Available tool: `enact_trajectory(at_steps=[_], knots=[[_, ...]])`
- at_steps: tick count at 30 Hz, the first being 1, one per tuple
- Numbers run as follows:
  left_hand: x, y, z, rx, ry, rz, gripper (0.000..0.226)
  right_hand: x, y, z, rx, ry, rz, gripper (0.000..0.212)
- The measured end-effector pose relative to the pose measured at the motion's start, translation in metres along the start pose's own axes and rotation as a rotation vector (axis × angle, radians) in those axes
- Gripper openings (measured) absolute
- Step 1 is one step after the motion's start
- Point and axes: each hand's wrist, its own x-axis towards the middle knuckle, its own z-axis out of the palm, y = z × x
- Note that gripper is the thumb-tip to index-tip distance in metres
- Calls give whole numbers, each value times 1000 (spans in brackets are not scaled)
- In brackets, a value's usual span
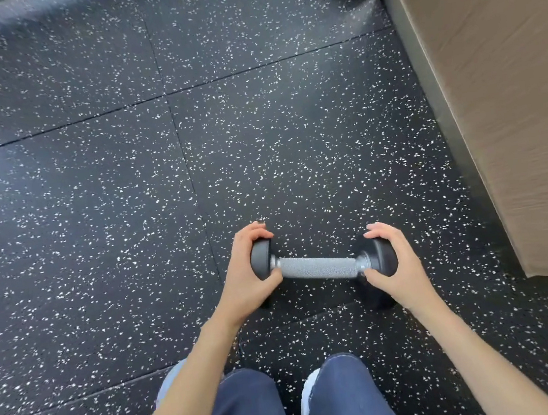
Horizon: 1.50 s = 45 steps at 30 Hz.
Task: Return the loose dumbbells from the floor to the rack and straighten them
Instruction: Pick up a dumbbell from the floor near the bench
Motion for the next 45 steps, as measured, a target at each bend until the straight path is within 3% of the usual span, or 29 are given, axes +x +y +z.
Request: enact_trajectory(at_steps=[6,13,17,22,28,35,45], knots=[[15,-8,-5,-6,-89,33,43,10,3,-2,42,-12,-37,40],[-12,-8,1,-31,-38,-13,57,-16,2,7,6,39,29,59],[-18,-8,-3,37,-64,32,57,-20,6,2,-100,-18,-16,60],[1,-13,-13,80,-147,98,46,-5,7,-8,-102,-136,-80,35],[23,-11,-10,-11,-158,8,43,16,5,-3,18,-38,-16,30],[-19,-7,0,50,-67,-21,66,-22,-5,11,-33,23,108,53],[-40,-1,19,-98,134,-232,82,-38,-11,22,60,167,290,76]])
